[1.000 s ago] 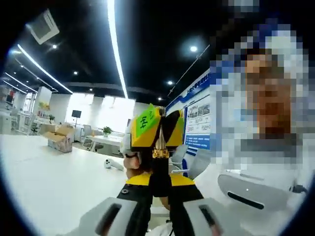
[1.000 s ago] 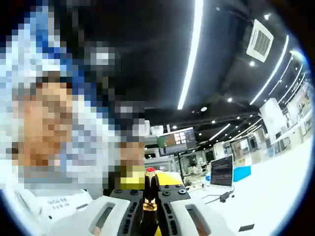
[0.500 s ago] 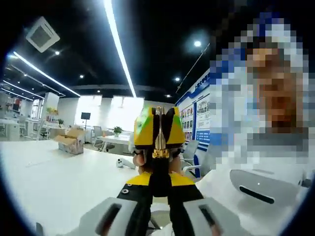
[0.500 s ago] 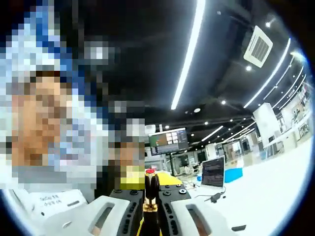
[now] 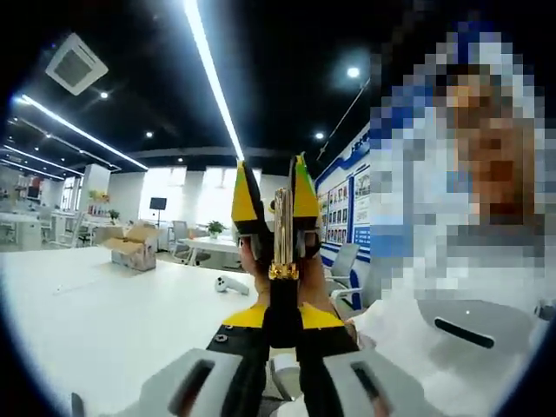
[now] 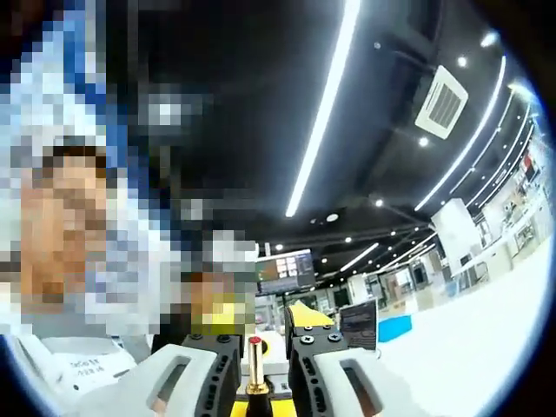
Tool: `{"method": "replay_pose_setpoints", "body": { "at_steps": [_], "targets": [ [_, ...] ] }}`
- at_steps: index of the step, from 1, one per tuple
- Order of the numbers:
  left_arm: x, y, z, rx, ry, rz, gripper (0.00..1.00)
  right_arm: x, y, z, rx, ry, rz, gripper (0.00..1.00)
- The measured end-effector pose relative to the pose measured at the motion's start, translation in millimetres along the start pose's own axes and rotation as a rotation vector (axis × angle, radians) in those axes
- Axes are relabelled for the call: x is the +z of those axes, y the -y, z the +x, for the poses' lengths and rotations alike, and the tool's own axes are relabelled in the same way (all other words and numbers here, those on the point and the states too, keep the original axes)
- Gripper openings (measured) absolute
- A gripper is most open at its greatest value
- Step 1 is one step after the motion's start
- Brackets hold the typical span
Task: Unscrew the lipstick cap, remove the lipstick, and put the cap back on the lipstick
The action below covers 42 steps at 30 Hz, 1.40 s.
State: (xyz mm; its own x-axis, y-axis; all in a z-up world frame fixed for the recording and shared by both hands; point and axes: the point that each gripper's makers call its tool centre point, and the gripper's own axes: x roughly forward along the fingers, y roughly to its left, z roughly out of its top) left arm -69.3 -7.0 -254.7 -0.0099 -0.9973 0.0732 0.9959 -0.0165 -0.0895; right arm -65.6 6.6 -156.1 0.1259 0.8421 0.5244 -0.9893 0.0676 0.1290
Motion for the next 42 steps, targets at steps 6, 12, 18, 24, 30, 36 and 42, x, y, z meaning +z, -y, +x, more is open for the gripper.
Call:
{"method": "replay_pose_setpoints", "body": {
  "at_steps": [6, 12, 18, 24, 30, 36, 42],
  "targets": [
    [-0.2, -7.5, -3.5, 0.021, 0.001, -0.005, 0.13, 10.9, 7.3, -8.1, -0.023, 0.013, -0.019, 0.17],
    [3.5, -11.7, -9.3, 0.038, 0.013, -0.001, 0.13, 21.8, 18.7, -18.1, -0.061, 0.029, -0.043, 0.17],
    [6.6, -21.2, -18.1, 0.073, 0.020, 0.007, 0.13, 22.7, 28.4, -23.1, -0.090, 0.024, -0.053, 0.16],
    [7.8, -31.6, -25.6, 0.102, 0.032, 0.003, 0.13, 21.1, 37.4, -26.2, -0.115, 0.005, -0.068, 0.16],
    [9.6, -40.5, -34.9, 0.126, 0.040, 0.002, 0.13, 18.7, 42.1, -27.5, -0.125, -0.011, -0.073, 0.16],
    [8.9, -52.0, -47.6, 0.162, 0.027, 0.056, 0.13, 10.7, 48.3, -27.9, -0.145, -0.056, -0.108, 0.16],
    [3.8, -70.1, -61.0, 0.242, -0.007, 0.072, 0.13, 0.7, 53.9, -25.6, -0.152, -0.091, -0.098, 0.16]
  ]
}}
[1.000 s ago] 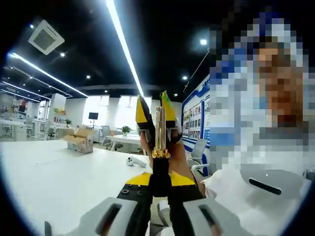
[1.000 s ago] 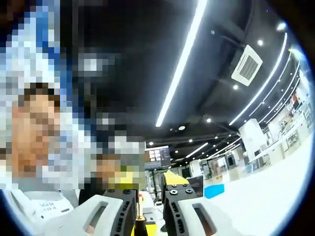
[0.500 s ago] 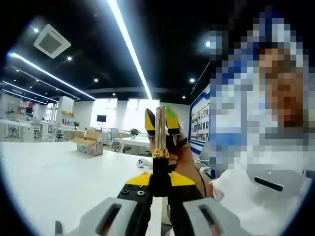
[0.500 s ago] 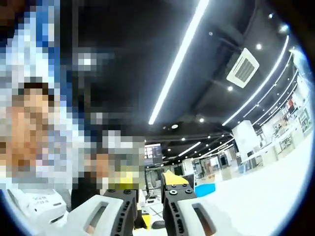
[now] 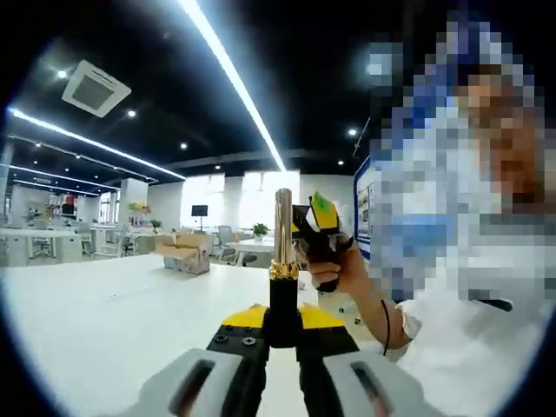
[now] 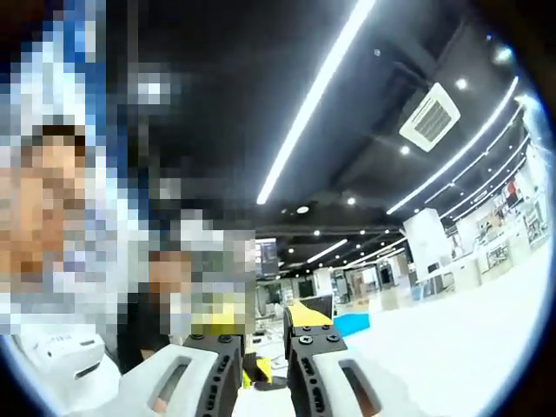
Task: Unscrew the lipstick cap, remove the lipstick, and put the cap back on the lipstick
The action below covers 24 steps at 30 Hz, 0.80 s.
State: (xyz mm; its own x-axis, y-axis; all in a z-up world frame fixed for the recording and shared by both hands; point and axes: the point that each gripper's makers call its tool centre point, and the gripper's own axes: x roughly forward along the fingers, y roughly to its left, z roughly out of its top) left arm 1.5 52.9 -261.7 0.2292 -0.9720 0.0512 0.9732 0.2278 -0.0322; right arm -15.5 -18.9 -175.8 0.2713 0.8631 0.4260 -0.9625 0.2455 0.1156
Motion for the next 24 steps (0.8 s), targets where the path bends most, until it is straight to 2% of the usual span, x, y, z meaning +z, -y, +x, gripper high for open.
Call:
{"method": "replay_pose_setpoints", "body": {
  "at_steps": [7, 11, 17, 24],
  "targets": [
    [8.5, -16.1, -15.1, 0.051, 0.030, -0.015, 0.13, -15.7, 5.8, 3.4, -0.007, -0.051, 0.001, 0.16],
    [10.4, -20.8, -19.1, 0.059, 0.045, -0.028, 0.13, -20.9, 8.3, 3.8, -0.012, -0.071, -0.001, 0.16],
    [11.5, -20.5, -18.5, 0.059, 0.055, -0.028, 0.13, -25.5, 7.9, 5.0, -0.008, -0.087, 0.002, 0.16],
    [1.4, -21.0, -7.4, 0.038, 0.045, -0.045, 0.13, -30.9, 6.0, 7.3, 0.002, -0.099, 0.008, 0.16]
  ]
}}
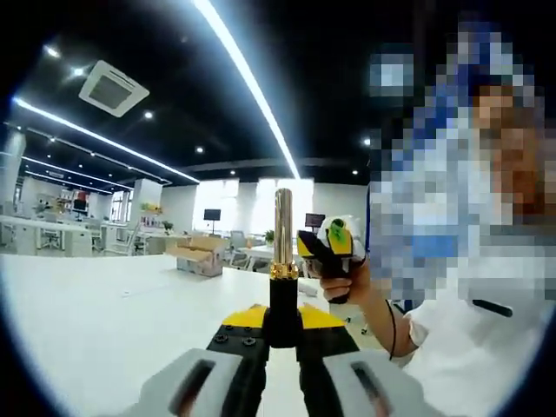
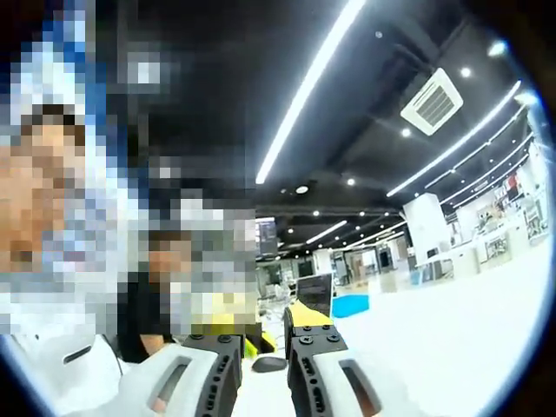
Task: Unscrew the lipstick cap, remove the lipstick, and put the cap back on the lipstick
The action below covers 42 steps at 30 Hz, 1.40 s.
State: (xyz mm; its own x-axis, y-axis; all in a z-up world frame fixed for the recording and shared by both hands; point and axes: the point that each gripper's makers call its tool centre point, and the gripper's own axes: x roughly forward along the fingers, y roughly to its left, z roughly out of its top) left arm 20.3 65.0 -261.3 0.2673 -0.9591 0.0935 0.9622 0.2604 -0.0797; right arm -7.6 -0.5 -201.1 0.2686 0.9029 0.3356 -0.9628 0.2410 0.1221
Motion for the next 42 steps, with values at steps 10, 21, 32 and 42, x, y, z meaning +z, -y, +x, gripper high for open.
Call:
{"method": "replay_pose_setpoints", "body": {
  "at_steps": [10, 21, 32, 42],
  "targets": [
    [-21.2, 19.2, 25.5, -0.077, -0.057, -0.006, 0.13, -24.6, -8.2, 14.6, 0.037, -0.063, 0.013, 0.16],
    [-30.5, 40.7, 39.3, -0.147, -0.085, 0.006, 0.13, -34.2, -19.6, 22.1, 0.075, -0.086, 0.027, 0.15],
    [-39.1, 44.3, 41.6, -0.164, -0.114, -0.026, 0.13, -39.6, -19.2, 21.5, 0.070, -0.114, 0.004, 0.07],
    [-47.4, 32.2, 37.2, -0.110, -0.162, 0.060, 0.29, -57.1, -17.4, 25.1, 0.055, -0.191, -0.148, 0.07]
  ]
}}
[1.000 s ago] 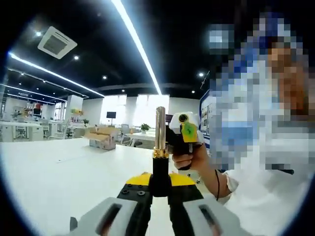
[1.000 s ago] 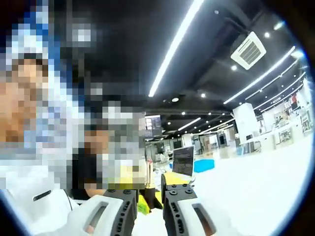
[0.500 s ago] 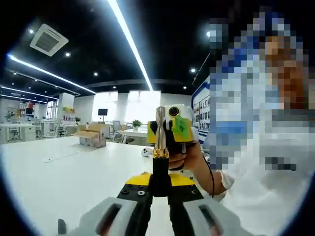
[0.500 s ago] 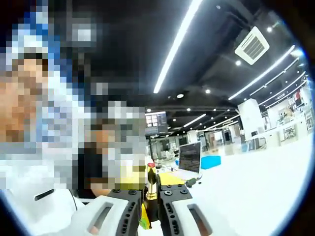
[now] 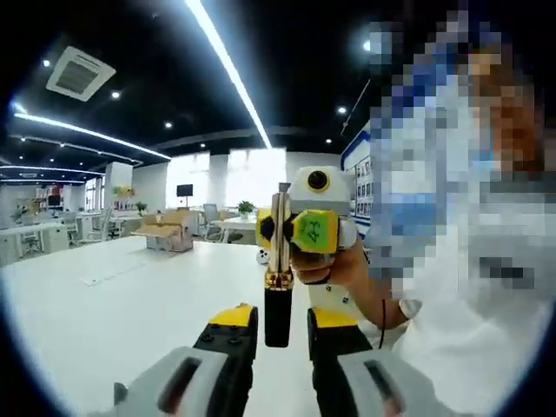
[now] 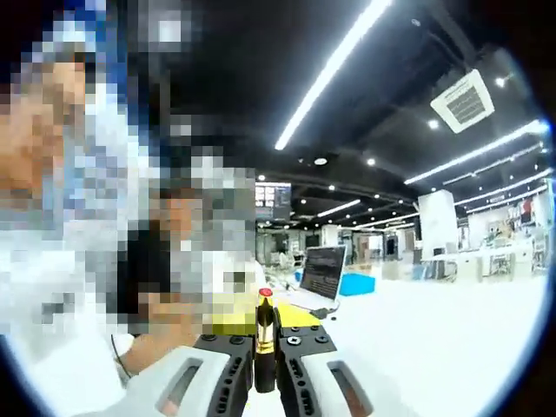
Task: Unscrew the lipstick cap, remove the lipstick, and put the cap back on the lipstick
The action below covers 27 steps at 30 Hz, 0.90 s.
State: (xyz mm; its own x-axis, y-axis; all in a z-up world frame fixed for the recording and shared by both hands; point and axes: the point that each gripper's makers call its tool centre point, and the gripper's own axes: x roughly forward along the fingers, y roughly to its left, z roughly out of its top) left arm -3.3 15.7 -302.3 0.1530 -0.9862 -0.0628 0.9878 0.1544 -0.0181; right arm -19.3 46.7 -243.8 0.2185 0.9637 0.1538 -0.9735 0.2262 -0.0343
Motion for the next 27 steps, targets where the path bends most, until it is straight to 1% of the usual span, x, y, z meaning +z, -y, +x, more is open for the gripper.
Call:
{"method": "replay_pose_setpoints", "body": {
  "at_steps": [3, 5, 7, 9, 14, 18, 20, 22, 24, 27],
  "targets": [
    [-1.8, -7.0, -4.2, 0.020, -0.009, -0.003, 0.34, -7.0, 3.5, 1.3, 0.005, -0.018, -0.014, 0.07],
    [-2.8, -10.5, -7.5, 0.029, -0.014, -0.008, 0.36, -13.3, 9.3, 1.8, -0.004, -0.032, -0.018, 0.07],
    [-5.1, -10.8, -11.6, 0.016, -0.024, -0.041, 0.36, -18.7, 15.2, 1.4, -0.006, -0.039, -0.005, 0.07],
    [-5.1, -12.4, -15.8, 0.010, -0.021, -0.047, 0.36, -22.4, 21.0, 0.6, -0.007, -0.031, 0.002, 0.06],
    [-7.7, -22.5, -25.7, 0.037, -0.032, -0.052, 0.37, -31.8, 27.1, 1.3, 0.023, -0.018, -0.039, 0.06],
    [-5.7, -28.9, -32.7, 0.064, -0.025, -0.053, 0.37, -42.3, 31.9, 3.3, 0.046, -0.010, -0.060, 0.06],
    [-4.7, -29.5, -33.7, 0.069, -0.022, -0.052, 0.37, -46.6, 37.1, 3.1, 0.045, -0.003, -0.046, 0.06],
    [-3.8, -30.1, -34.5, 0.075, -0.021, -0.047, 0.36, -50.2, 43.6, 1.7, 0.042, 0.017, 0.002, 0.06],
    [-3.1, -30.6, -35.2, 0.078, -0.020, -0.044, 0.35, -51.7, 48.2, -0.1, 0.046, 0.036, 0.025, 0.06],
    [-2.4, -31.5, -35.7, 0.079, -0.016, -0.047, 0.35, -53.8, 52.5, -1.9, 0.046, 0.053, 0.031, 0.06]
  ]
}}
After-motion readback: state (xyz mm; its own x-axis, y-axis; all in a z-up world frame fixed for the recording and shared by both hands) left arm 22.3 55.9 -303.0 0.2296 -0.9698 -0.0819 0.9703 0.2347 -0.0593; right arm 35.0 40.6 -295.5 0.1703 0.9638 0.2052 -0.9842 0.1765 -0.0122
